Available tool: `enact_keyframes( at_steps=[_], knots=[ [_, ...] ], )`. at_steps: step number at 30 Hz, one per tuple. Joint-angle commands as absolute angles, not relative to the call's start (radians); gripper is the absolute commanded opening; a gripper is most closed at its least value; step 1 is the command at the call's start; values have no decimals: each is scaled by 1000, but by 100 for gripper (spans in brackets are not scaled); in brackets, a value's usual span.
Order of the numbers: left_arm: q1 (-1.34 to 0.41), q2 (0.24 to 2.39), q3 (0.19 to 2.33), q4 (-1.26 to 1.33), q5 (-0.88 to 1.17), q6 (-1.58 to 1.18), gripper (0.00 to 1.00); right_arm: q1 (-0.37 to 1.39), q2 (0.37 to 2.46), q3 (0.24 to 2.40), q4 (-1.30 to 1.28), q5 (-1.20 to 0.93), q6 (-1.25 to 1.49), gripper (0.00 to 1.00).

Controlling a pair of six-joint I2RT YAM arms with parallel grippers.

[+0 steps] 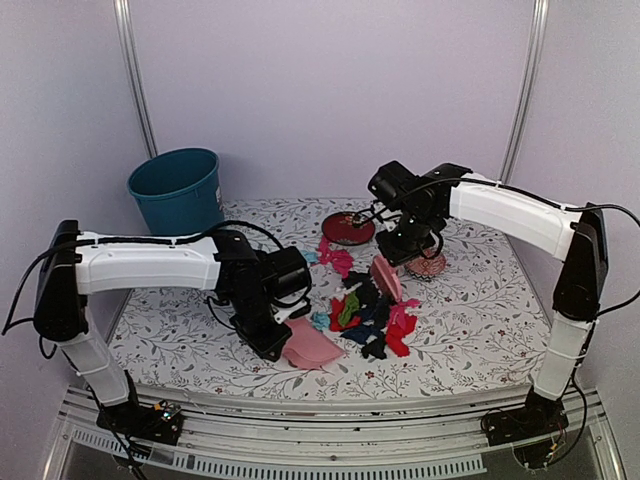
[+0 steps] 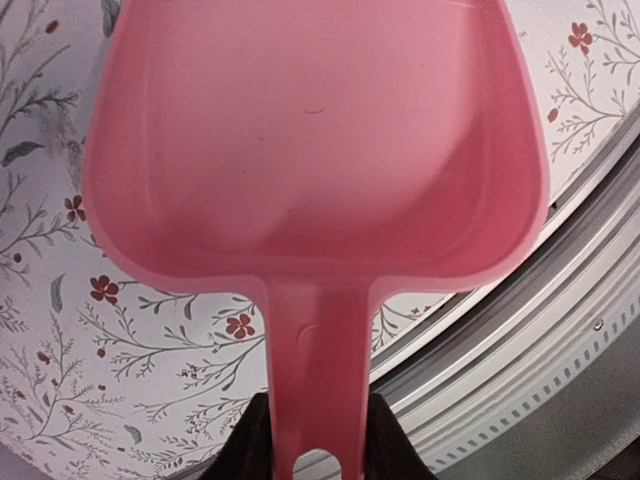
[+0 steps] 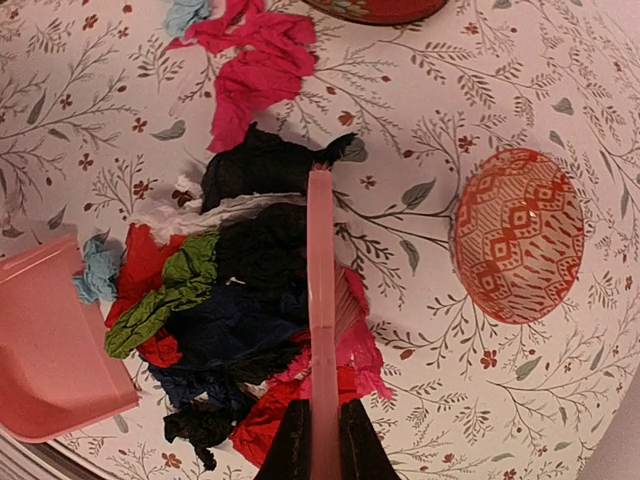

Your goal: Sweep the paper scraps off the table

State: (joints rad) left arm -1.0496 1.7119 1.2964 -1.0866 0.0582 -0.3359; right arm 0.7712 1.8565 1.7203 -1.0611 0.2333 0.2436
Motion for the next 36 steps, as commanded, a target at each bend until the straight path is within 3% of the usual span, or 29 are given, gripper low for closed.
enact_keyframes(
  at_steps=[1, 12, 27, 36],
  knots=[
    [-1031, 1768, 1320, -1012, 48, -293, 5, 839, 1900, 1749, -1005, 76, 145, 2],
    [-1023, 1820, 1328, -842, 2, -301, 4, 934, 1880, 1784, -1024, -74, 123, 2],
    [-1046, 1503, 1006, -604, -123, -365, 4, 933, 1710, 1962, -1202, -44, 225, 2],
    [-1109, 1425, 977, -738, -103, -425, 5, 897, 1550, 1728, -1332, 85, 362, 2]
  ],
)
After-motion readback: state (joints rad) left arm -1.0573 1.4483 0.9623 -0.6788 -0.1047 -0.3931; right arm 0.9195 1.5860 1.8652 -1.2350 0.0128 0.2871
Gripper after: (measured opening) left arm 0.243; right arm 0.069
